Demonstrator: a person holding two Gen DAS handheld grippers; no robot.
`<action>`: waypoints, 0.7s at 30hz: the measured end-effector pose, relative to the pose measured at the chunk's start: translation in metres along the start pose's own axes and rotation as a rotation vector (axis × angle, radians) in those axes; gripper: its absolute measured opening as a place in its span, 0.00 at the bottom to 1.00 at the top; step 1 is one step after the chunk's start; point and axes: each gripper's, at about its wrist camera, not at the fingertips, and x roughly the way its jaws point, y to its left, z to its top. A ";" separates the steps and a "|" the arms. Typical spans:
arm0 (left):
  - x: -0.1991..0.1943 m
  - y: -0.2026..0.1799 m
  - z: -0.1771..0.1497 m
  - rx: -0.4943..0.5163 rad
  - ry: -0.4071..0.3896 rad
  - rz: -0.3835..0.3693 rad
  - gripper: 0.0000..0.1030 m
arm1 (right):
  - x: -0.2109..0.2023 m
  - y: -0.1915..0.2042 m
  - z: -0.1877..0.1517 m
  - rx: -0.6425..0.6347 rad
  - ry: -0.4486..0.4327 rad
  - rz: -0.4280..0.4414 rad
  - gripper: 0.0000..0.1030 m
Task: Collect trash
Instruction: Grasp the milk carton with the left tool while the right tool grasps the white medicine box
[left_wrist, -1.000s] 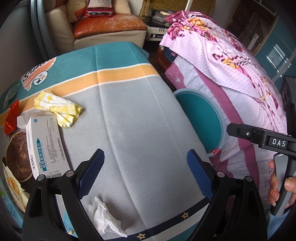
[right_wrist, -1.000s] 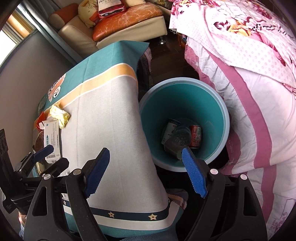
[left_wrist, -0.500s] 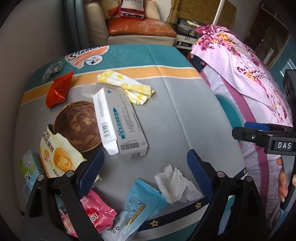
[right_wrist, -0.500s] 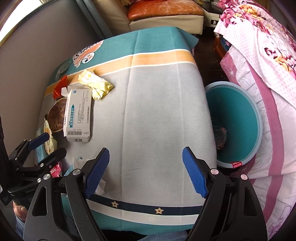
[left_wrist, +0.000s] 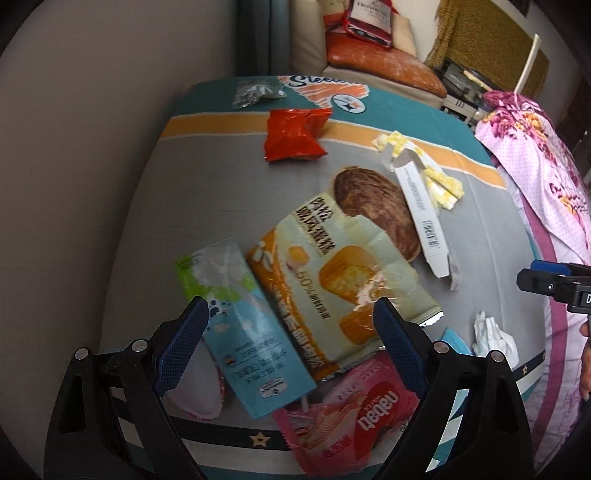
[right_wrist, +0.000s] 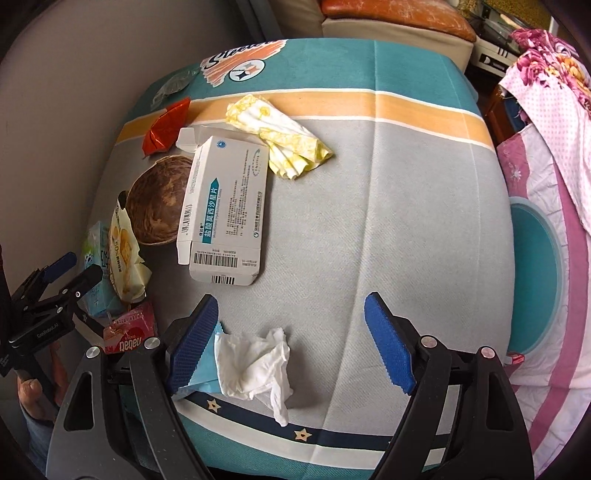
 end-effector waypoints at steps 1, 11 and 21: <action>0.003 0.010 -0.001 -0.029 0.010 0.001 0.88 | 0.003 0.004 0.003 -0.005 0.004 0.005 0.75; 0.034 0.031 -0.007 -0.091 0.095 -0.028 0.88 | 0.038 0.041 0.038 -0.072 0.035 0.012 0.75; 0.028 0.043 -0.011 -0.101 0.058 -0.049 0.61 | 0.074 0.048 0.065 -0.086 0.047 0.017 0.76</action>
